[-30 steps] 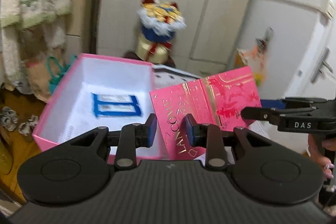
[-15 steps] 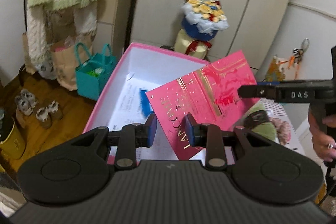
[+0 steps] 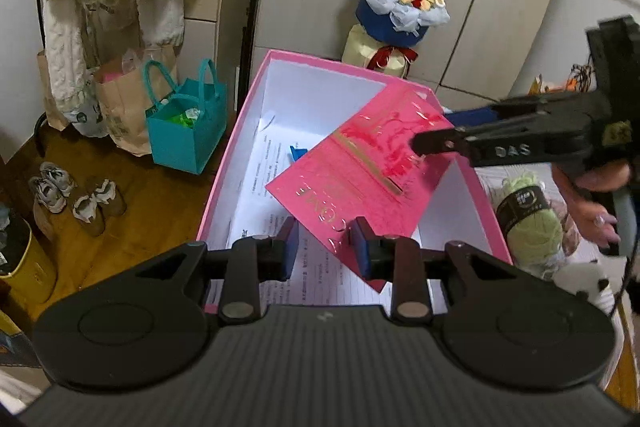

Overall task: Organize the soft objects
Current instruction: 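Lower the gift box into the pink box and open the left tool, then move the left tool to the purple plush toy and grasp it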

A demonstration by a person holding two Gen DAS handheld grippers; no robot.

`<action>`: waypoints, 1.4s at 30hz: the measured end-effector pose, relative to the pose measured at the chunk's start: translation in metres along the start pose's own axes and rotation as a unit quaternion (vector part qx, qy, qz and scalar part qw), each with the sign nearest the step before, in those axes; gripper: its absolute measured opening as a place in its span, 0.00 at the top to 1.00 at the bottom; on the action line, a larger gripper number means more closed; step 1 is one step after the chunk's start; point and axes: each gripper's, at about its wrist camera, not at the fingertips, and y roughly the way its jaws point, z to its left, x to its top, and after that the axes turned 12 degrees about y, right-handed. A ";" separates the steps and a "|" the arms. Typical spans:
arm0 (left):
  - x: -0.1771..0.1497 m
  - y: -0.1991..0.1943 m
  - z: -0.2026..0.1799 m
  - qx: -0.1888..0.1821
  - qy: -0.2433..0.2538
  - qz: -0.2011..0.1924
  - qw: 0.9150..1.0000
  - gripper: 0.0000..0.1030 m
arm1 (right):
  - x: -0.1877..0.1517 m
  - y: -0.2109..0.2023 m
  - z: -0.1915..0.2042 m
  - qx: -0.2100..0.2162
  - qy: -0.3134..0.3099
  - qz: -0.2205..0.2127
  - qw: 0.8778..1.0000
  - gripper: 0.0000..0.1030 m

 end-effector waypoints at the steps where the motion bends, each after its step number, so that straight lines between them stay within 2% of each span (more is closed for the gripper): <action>1: 0.000 0.001 0.001 -0.004 -0.002 0.004 1.000 0.73 | 0.001 0.004 0.000 -0.001 -0.003 0.006 1.000 0.45; 6: -0.002 0.009 0.000 -0.030 0.000 0.021 0.999 0.73 | 0.003 0.016 0.006 -0.023 -0.038 0.010 0.999 0.48; 9: 0.001 0.013 -0.010 -0.054 0.023 0.034 0.998 0.73 | 0.002 0.017 0.013 -0.052 -0.064 -0.003 0.997 0.45; 12: 0.003 0.011 -0.022 -0.041 0.052 0.035 0.997 0.69 | -0.001 0.005 0.017 -0.049 -0.057 -0.010 0.997 0.44; 15: 0.006 0.003 -0.028 -0.033 0.073 0.029 0.996 0.65 | -0.005 -0.017 0.017 -0.031 -0.022 -0.015 0.999 0.42; 23: 0.014 -0.032 -0.042 -0.049 0.105 0.020 0.993 0.50 | -0.032 -0.092 0.026 -0.007 0.042 -0.021 0.999 0.37; 27: 0.016 -0.057 -0.052 -0.062 0.115 0.008 0.991 0.43 | -0.048 -0.130 0.036 -0.014 0.042 -0.035 0.998 0.29; 30: 0.017 -0.078 -0.063 -0.071 0.130 -0.003 0.989 0.38 | -0.062 -0.159 0.041 -0.013 0.041 -0.045 0.998 0.27; 33: 0.014 -0.097 -0.075 -0.081 0.143 -0.013 0.986 0.32 | -0.079 -0.186 0.045 -0.017 0.037 -0.061 0.997 0.18; 42: -0.005 -0.128 -0.115 -0.114 0.165 -0.047 0.979 0.17 | -0.142 -0.236 0.037 -0.030 0.047 -0.089 0.994 0.18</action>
